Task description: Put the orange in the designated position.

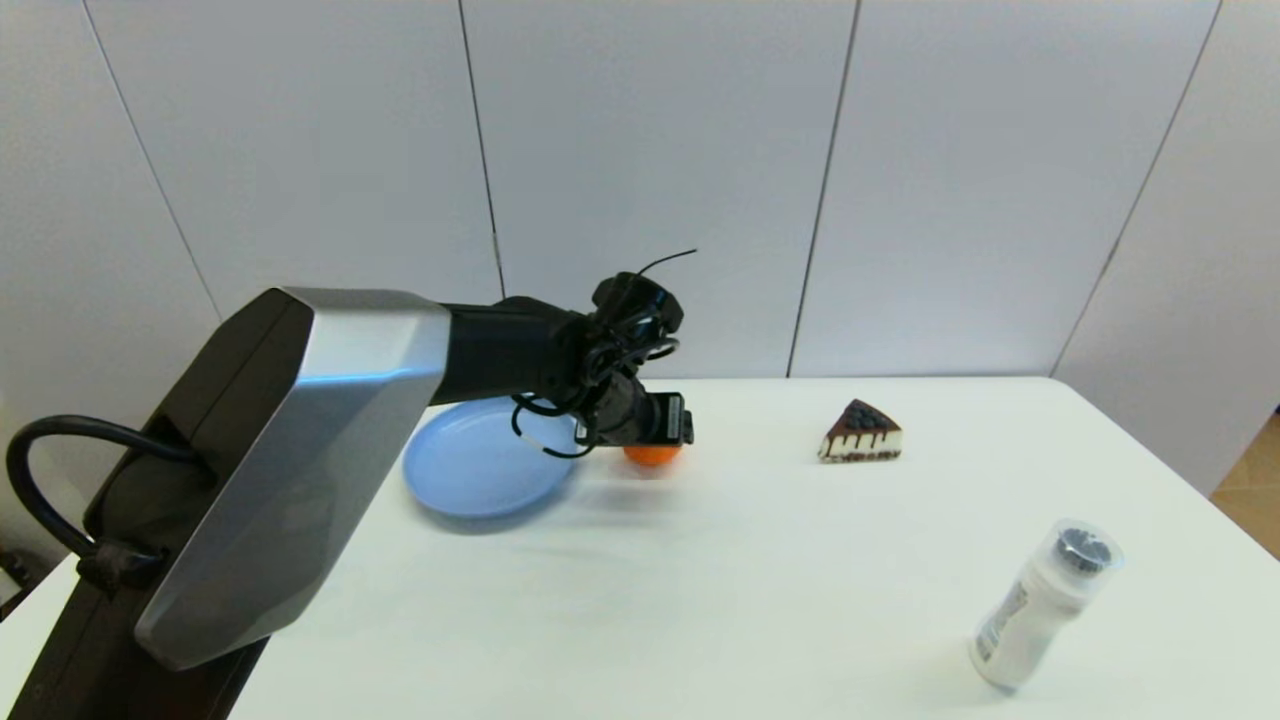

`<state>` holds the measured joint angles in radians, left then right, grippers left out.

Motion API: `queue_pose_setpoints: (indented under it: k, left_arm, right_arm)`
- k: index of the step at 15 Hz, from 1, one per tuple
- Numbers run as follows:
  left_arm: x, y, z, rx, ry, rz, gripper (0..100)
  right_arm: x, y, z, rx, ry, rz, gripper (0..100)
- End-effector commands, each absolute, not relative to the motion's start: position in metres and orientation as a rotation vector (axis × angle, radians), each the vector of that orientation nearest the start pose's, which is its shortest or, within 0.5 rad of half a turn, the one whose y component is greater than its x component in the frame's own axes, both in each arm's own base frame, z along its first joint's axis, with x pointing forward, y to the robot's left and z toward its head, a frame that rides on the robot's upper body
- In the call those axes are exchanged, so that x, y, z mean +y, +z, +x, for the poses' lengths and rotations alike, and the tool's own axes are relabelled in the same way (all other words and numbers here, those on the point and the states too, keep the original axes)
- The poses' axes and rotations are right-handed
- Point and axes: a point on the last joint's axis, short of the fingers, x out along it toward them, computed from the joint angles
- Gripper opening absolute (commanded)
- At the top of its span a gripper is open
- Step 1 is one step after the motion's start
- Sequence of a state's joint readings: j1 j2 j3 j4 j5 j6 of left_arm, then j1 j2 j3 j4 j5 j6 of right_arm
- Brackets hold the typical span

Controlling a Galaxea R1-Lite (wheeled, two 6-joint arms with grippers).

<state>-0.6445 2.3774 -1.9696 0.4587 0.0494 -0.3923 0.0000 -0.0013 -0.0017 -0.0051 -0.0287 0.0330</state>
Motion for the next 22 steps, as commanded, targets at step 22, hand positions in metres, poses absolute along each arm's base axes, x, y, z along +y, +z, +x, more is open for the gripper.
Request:
queue_pose_setpoints:
  k: [22]
  left_arm:
    - [-0.052, 0.398, 0.206, 0.17, -0.161, 0.246, 100]
  right_arm:
    - [-0.001, 0.076, -0.023, -0.01, -0.029, 0.034, 100]
